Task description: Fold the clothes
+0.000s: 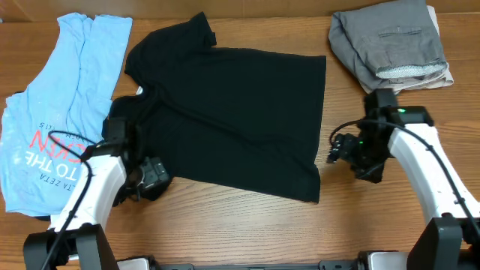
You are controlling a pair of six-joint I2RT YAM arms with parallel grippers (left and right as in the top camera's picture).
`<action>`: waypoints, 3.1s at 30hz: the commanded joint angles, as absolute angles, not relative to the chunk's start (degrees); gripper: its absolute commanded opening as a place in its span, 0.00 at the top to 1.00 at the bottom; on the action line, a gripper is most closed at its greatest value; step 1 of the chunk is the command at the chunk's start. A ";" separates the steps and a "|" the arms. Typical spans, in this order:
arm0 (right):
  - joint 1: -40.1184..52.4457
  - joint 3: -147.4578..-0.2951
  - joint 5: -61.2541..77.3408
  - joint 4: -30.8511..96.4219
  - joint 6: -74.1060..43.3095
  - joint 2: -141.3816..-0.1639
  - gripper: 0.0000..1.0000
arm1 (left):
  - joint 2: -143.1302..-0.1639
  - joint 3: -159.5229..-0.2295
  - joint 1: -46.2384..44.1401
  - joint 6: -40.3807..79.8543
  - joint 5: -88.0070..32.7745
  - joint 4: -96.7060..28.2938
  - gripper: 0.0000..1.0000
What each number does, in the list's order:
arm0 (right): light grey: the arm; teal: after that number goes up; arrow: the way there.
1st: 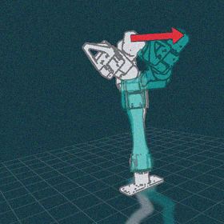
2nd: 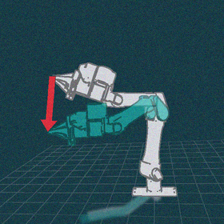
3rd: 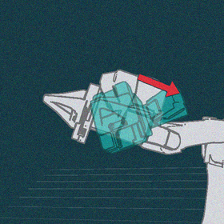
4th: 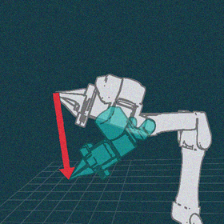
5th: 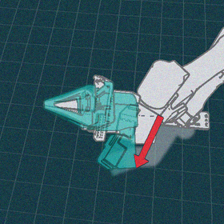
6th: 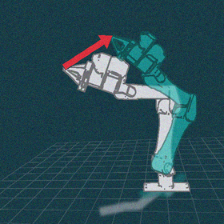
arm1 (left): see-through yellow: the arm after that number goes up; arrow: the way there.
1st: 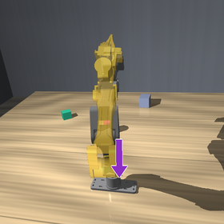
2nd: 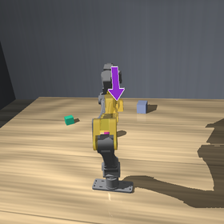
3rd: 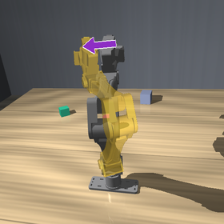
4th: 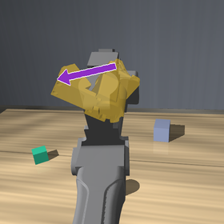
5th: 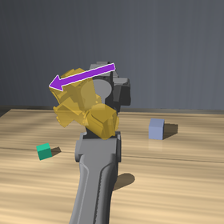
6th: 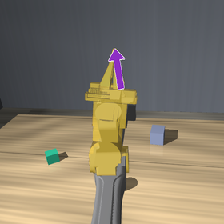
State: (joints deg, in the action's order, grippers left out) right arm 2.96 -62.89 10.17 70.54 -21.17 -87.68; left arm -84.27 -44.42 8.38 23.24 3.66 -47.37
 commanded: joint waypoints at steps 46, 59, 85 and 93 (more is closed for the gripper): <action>32.84 -39.70 9.91 53.23 -49.41 -86.15 0.40 | -83.61 -36.62 13.50 26.85 -3.01 -36.18 0.96; 26.89 -41.93 9.52 56.16 -47.24 -85.45 0.96 | -83.44 -40.51 13.50 22.98 -7.20 -42.52 0.96; 10.41 -60.14 6.02 76.55 -32.91 -71.59 0.96 | -82.28 -75.13 11.79 11.75 -8.38 -82.19 0.96; 10.41 -60.14 3.05 62.87 -32.18 -75.59 0.96 | -82.48 -72.36 10.22 12.01 -7.46 -70.39 0.96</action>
State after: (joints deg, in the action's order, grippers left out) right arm 10.85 -58.83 6.57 65.95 -32.80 -73.73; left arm -83.31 -73.41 10.46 13.08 -9.23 -73.49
